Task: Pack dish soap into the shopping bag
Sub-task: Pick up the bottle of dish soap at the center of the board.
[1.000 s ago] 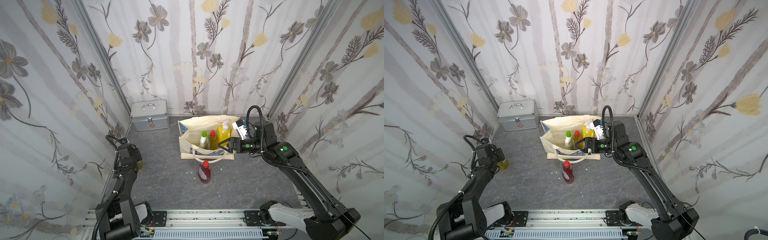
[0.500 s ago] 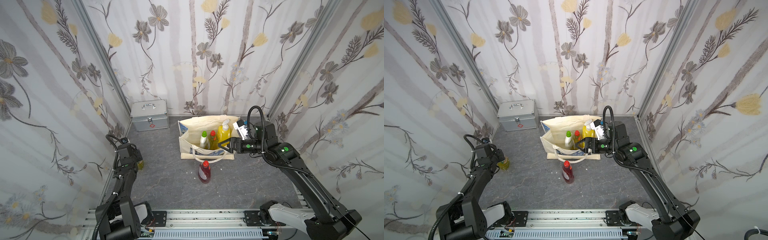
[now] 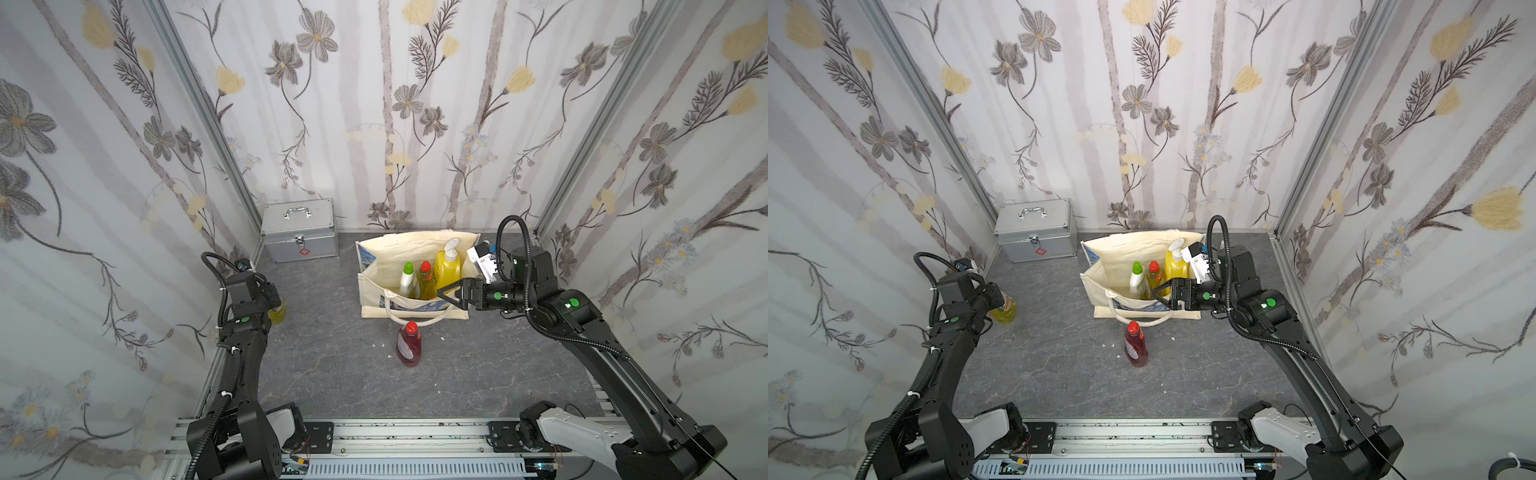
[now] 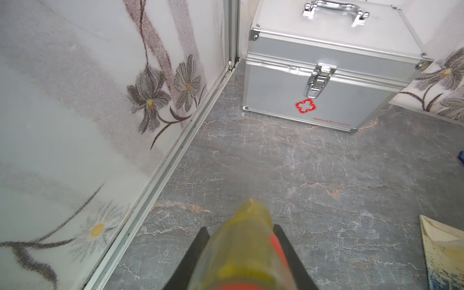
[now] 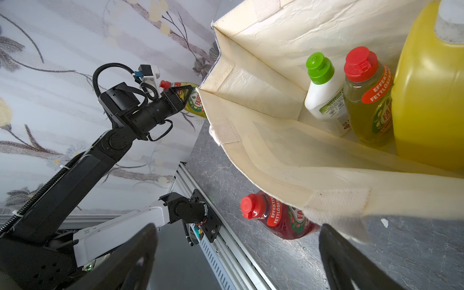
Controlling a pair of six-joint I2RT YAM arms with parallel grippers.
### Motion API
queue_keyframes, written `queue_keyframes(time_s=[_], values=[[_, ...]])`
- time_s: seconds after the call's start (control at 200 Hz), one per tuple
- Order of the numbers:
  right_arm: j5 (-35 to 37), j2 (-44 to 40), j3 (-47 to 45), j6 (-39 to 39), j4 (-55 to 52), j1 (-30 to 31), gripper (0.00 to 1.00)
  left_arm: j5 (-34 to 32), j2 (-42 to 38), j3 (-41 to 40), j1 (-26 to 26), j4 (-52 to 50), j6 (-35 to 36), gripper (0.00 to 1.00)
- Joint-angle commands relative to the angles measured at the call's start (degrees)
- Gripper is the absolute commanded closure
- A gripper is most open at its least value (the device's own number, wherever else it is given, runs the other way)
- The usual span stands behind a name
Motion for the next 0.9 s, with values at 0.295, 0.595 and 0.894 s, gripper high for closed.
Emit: queue_keyframes(time_s=[0.295, 0.595, 0.894], values=[[4.2, -3.1, -2.8, -3.5, 4.4, -0.1, 0.0, 4.1, -1.8, 14.7, -5.0, -8.7, -1.5, 0.72], [9.0, -6.9, -8.9, -2.8, 7.8, -0.3, 0.0, 4.4, -2.6, 28.5, -12.9, -18.5, -2.1, 0.73], [14.4, -12.6, -13.1, -0.1, 7.7, -0.2, 0.0, 6.6, -1.7, 42.1, -20.1, -25.9, -6.7, 0.73]])
